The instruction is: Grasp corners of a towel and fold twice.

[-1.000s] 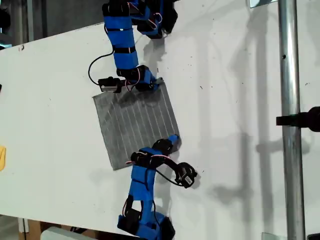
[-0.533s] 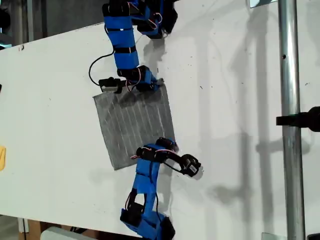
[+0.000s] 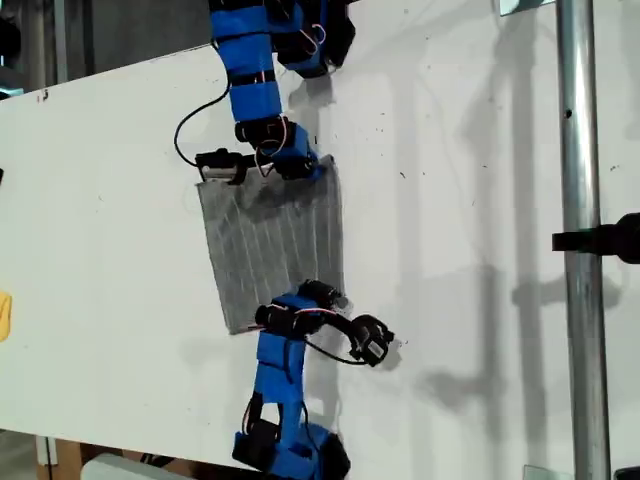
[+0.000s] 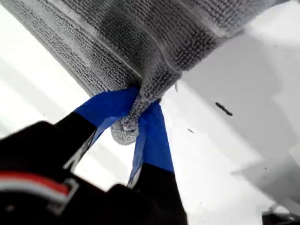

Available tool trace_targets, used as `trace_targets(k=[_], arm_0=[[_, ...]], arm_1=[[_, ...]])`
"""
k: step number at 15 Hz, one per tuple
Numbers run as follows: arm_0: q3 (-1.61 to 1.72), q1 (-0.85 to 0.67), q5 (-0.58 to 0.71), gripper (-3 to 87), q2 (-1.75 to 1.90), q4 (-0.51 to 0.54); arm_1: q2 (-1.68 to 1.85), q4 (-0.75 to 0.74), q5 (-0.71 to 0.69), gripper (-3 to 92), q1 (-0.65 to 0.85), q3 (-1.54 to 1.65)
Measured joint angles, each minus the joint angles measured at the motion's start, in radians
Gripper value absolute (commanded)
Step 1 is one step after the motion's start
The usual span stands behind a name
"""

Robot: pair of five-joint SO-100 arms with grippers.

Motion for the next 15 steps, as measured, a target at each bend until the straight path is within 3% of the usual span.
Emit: trace_targets(k=[3,5,7,11,15], arm_0=[[0.008,0.046,-0.029,-2.9,0.181,0.087],[0.038,0.032,-0.034,-2.9,0.218,0.117],[0.06,-0.049,-0.002,-2.9,0.219,0.147],[0.097,-0.302,0.184,-2.9,0.219,0.153],[0.086,-0.56,0.373,-2.9,0.181,0.147]], arm_1=[[0.035,0.104,0.023,-0.3,-0.104,-0.184],[0.035,0.097,-0.005,-0.3,-0.057,-0.189],[0.035,0.066,-0.104,-0.3,0.081,-0.167],[0.035,-0.034,-0.359,-0.3,0.419,-0.135],[-0.146,-0.235,-0.637,-0.3,0.638,-0.232]])
